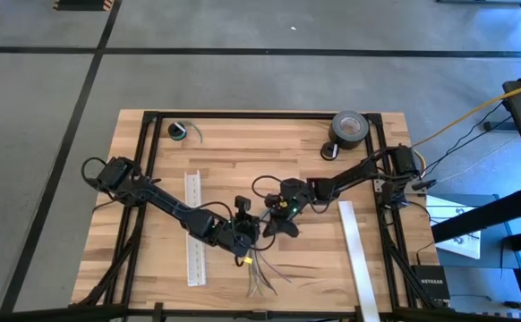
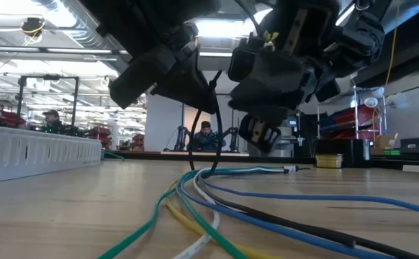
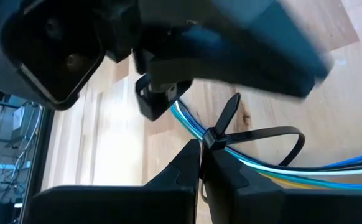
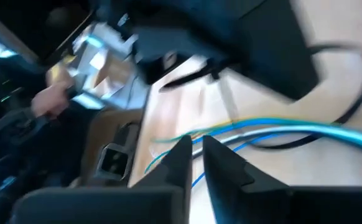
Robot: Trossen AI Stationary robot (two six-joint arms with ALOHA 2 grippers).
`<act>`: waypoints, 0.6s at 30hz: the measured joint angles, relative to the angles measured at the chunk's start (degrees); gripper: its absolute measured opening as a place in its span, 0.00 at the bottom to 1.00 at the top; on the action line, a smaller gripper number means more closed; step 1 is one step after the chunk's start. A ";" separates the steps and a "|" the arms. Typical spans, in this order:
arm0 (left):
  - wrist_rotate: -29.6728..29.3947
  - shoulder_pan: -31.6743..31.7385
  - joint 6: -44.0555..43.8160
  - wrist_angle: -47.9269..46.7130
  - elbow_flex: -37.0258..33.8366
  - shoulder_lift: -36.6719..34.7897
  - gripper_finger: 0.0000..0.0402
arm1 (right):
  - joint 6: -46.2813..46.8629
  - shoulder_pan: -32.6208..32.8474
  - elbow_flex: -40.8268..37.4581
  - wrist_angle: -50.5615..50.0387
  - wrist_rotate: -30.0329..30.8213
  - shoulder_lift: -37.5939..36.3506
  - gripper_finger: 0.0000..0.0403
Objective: Ziptie cables
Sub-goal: Wrap the colored cables with the black zip tie
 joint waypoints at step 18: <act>1.61 0.74 -5.01 0.00 0.00 -0.02 0.00 | -32.77 6.48 -3.33 -6.76 30.36 -15.58 0.34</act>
